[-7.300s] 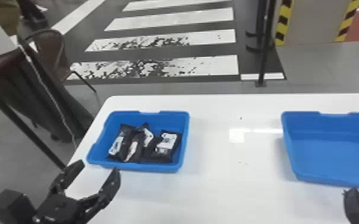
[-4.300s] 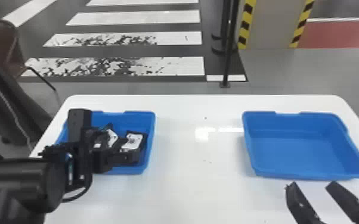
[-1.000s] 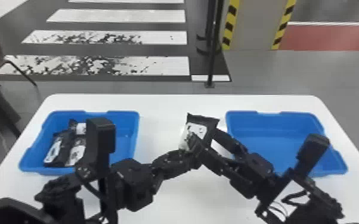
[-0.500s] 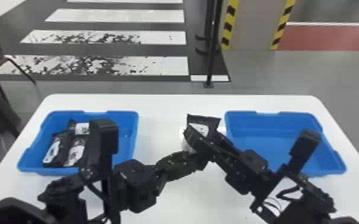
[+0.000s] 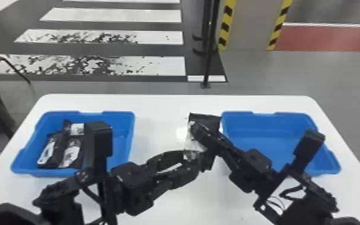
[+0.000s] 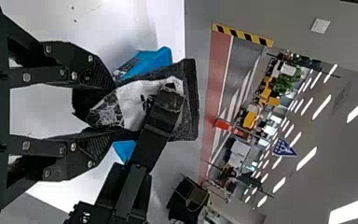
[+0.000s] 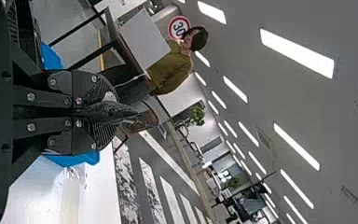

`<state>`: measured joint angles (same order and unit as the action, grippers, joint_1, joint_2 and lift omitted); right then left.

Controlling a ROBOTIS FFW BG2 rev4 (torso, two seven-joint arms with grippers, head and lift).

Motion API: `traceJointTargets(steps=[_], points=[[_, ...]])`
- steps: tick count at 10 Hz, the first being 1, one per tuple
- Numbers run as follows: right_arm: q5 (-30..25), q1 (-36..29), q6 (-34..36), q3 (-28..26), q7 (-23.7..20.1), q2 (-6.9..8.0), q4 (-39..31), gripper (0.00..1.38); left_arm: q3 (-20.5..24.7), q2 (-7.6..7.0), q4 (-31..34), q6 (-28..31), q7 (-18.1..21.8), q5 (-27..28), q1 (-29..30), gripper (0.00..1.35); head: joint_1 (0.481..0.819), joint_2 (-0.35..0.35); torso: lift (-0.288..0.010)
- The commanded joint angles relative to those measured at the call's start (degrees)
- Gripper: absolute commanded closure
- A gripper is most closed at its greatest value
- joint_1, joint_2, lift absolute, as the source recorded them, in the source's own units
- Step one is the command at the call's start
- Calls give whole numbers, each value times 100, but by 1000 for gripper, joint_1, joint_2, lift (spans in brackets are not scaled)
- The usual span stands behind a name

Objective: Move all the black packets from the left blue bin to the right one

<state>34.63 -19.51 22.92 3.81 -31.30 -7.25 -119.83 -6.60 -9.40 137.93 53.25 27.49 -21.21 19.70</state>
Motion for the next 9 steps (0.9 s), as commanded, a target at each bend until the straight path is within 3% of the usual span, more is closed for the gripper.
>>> traceJointTargets(steps=[1,2,3,5,6,8,9], points=[[-138,25,0,-472,9,-4,51,1276,145,53,-5,-164,-15,-15,110,99,695,-40,-140],[-309,179,0,-826,9,-39,248,1276,305,105,-5,-291,-15,30,209,134,695,-62,-140],[-412,461,0,-1032,1,-180,684,1276,545,167,23,-473,-24,53,364,139,695,-93,-140],[-446,1122,0,-1112,1,-584,1851,1276,980,272,79,-642,-33,87,490,139,695,-124,-140],[-618,1445,-127,-1261,9,-655,2456,1276,1105,290,93,-741,-42,87,476,140,695,-128,-140],[-1440,1937,-239,-1832,97,-655,3440,1268,1311,343,121,-825,-68,76,560,140,695,-169,-140],[-1749,2050,-239,-1946,247,-663,3553,1001,1379,343,121,-881,-77,87,589,140,695,-213,-140]])
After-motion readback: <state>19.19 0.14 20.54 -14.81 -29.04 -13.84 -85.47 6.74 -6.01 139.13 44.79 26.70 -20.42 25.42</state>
